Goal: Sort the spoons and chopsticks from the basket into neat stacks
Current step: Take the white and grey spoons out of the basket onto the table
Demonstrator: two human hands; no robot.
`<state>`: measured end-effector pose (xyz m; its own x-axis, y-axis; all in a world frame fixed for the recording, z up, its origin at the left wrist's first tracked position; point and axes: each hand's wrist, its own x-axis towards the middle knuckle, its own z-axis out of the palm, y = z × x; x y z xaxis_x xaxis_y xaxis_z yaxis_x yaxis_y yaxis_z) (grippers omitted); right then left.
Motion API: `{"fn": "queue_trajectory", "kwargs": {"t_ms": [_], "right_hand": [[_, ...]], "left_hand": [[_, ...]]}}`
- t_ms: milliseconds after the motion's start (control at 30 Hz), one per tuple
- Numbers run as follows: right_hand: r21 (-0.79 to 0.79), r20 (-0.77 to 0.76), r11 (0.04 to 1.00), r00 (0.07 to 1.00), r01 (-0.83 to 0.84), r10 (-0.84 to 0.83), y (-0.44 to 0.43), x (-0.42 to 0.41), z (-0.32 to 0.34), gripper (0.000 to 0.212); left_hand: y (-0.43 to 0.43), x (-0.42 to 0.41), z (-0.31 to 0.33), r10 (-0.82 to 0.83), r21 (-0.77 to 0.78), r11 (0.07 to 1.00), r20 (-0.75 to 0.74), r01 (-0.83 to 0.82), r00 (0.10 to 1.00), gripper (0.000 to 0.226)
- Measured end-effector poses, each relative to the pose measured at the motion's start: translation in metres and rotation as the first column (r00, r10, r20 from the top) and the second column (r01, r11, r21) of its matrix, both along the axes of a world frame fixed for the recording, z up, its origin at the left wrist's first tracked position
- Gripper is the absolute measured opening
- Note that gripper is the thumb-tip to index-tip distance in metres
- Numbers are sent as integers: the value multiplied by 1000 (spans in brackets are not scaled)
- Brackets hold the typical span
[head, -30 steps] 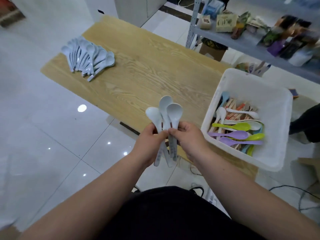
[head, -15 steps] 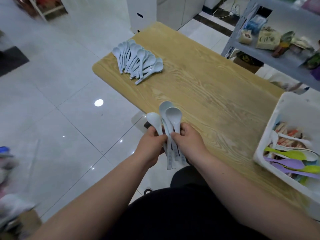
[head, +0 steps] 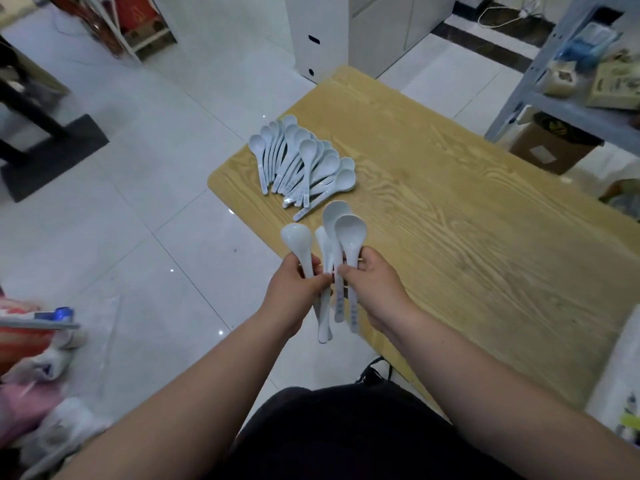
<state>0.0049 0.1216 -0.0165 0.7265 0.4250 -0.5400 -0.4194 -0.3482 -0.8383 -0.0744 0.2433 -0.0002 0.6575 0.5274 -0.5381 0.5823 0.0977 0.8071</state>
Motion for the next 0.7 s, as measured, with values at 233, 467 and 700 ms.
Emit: {"fn": "queue_trajectory", "kwargs": {"t_ms": [233,467,700], "right_hand": [[-27,-63,1000,998,-14,12,51,51,-19,24],[-83,-69,996,996,42,-48,120,91,-38,27],[-245,7,922,952,299,-307,176,133,-47,18]], "left_hand": [[37,49,-15,-61,85,994,-32,63,998,9],[117,97,-43,-206,-9,979,-52,206,977,13],[217,176,-75,-313,-283,913,-29,292,949,37]]}}
